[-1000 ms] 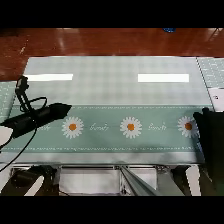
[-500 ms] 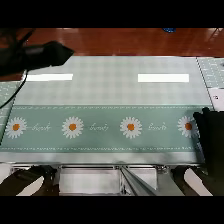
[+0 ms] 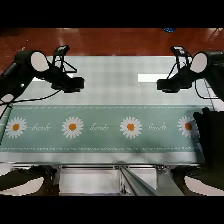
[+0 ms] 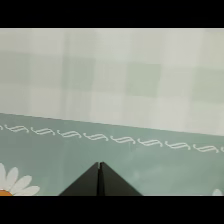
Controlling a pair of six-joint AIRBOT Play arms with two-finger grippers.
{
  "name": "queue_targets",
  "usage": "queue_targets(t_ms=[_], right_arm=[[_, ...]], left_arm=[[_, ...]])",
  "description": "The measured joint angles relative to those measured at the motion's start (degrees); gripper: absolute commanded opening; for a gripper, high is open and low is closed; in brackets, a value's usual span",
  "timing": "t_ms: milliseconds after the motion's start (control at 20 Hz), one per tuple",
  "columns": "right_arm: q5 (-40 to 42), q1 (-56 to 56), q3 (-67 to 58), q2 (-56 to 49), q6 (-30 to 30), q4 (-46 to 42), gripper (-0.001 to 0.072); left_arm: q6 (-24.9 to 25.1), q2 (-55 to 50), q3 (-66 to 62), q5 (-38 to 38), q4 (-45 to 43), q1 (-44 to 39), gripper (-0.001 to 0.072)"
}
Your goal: Fold the shirts.
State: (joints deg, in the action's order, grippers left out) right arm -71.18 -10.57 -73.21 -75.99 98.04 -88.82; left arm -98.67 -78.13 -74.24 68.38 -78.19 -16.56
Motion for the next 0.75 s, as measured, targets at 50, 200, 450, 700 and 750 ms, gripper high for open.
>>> queue_targets(t_ms=[50,200,450,700,750], right_arm=[[-0.1,-0.4,0.0,-0.3,0.3,-1.0,0.0019],[-0.5,-0.9,0.2,-0.9,0.7,-2.2,0.0019],[-0.7,-1.2,0.2,-1.2,1.0,-3.0,0.0019],[-0.8,-1.3,0.2,-1.2,1.1,-3.2,0.0019],[-0.8,-1.3,0.2,-1.2,1.1,-3.3,0.0019]], left_arm=[[-0.5,-0.3,0.3,0.5,-0.5,0.1,0.0025],[-1.0,-0.9,0.7,1.1,-0.9,0.3,0.0025],[-1.4,-1.2,0.9,1.5,-1.3,0.4,0.0025],[-1.5,-1.3,0.9,1.5,-1.5,0.4,0.0025],[-1.5,-1.3,0.9,1.5,-1.5,0.4,0.0025]])
